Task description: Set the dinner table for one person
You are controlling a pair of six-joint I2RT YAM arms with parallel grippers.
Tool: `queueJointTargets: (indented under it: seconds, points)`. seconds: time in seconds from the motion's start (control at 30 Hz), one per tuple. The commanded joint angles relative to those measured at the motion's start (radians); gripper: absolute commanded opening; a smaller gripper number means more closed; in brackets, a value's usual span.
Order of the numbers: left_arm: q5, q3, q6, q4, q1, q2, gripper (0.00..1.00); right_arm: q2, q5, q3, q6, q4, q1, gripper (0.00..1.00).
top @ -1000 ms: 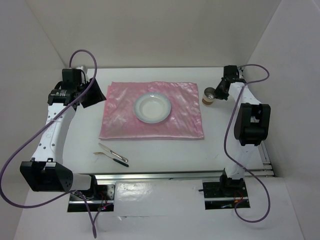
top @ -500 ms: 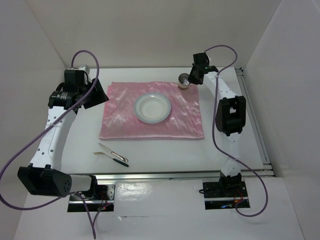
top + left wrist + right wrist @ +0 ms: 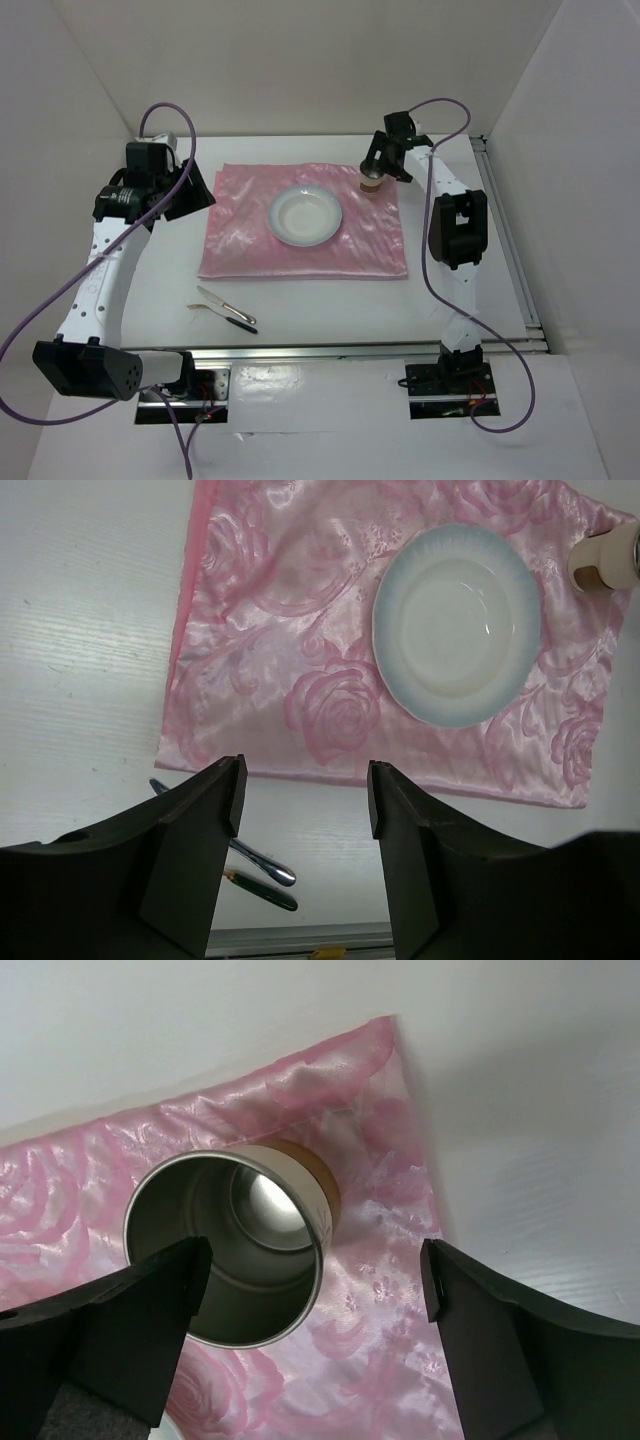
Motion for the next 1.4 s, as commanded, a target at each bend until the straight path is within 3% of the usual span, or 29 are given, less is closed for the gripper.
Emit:
queueJointTargets:
  seconds: [0.0, 0.13, 0.23, 0.3, 0.33, 0.47, 0.57, 0.6, 0.67, 0.77, 0.9, 1.1, 1.23, 1.37]
  points:
    - [-0.023, 0.018, 0.02, 0.0, -0.004, -0.022, 0.69, -0.072, 0.01, 0.052, -0.014, 0.017, 0.008, 1.0]
    - [-0.064, 0.038, 0.029, -0.021, -0.004, -0.011, 0.69, -0.196, 0.01, 0.092, -0.034, 0.011, 0.028, 1.0]
    - [-0.15, 0.074, 0.019, -0.067, -0.004, 0.0, 0.69, -0.341, -0.013, 0.025, -0.091, 0.087, 0.088, 1.0]
    - [-0.21, 0.084, -0.023, -0.098, 0.013, 0.01, 0.65, -0.403, -0.045, -0.076, -0.128, 0.153, 0.167, 0.97]
    - [-0.169, 0.064, -0.039, -0.098, 0.059, 0.01, 0.6, -0.458, -0.097, -0.118, -0.167, 0.176, 0.2, 0.93]
    - [-0.138, -0.062, -0.084, -0.067, 0.143, -0.042, 0.55, -0.541, -0.244, -0.314, -0.214, 0.233, 0.359, 0.86]
    - [-0.15, -0.11, -0.093, -0.093, 0.197, -0.042, 0.55, -0.595, -0.286, -0.477, -0.251, 0.285, 0.506, 0.74]
    - [-0.15, -0.11, -0.093, -0.105, 0.211, -0.042, 0.55, -0.612, -0.273, -0.559, -0.261, 0.302, 0.592, 0.58]
    - [-0.141, -0.09, -0.093, -0.115, 0.245, -0.042, 0.56, -0.655, -0.272, -0.631, -0.284, 0.369, 0.675, 0.51]
    - [-0.153, -0.001, -0.11, -0.138, 0.268, -0.052, 0.56, -0.621, -0.256, -0.676, -0.275, 0.382, 0.812, 0.48]
    - [-0.057, 0.134, -0.084, -0.112, 0.277, -0.063, 0.58, -0.57, -0.171, -0.726, -0.294, 0.489, 1.005, 0.46]
    - [0.042, 0.252, -0.044, -0.125, 0.277, -0.051, 0.6, -0.347, -0.085, -0.601, -0.346, 0.465, 1.106, 0.5]
    - [0.065, 0.216, -0.035, -0.116, 0.277, -0.063, 0.6, -0.228, -0.073, -0.486, -0.346, 0.416, 1.117, 0.59]
    - [0.075, 0.19, -0.035, -0.107, 0.277, -0.072, 0.61, -0.161, -0.036, -0.445, -0.367, 0.393, 1.117, 0.59]
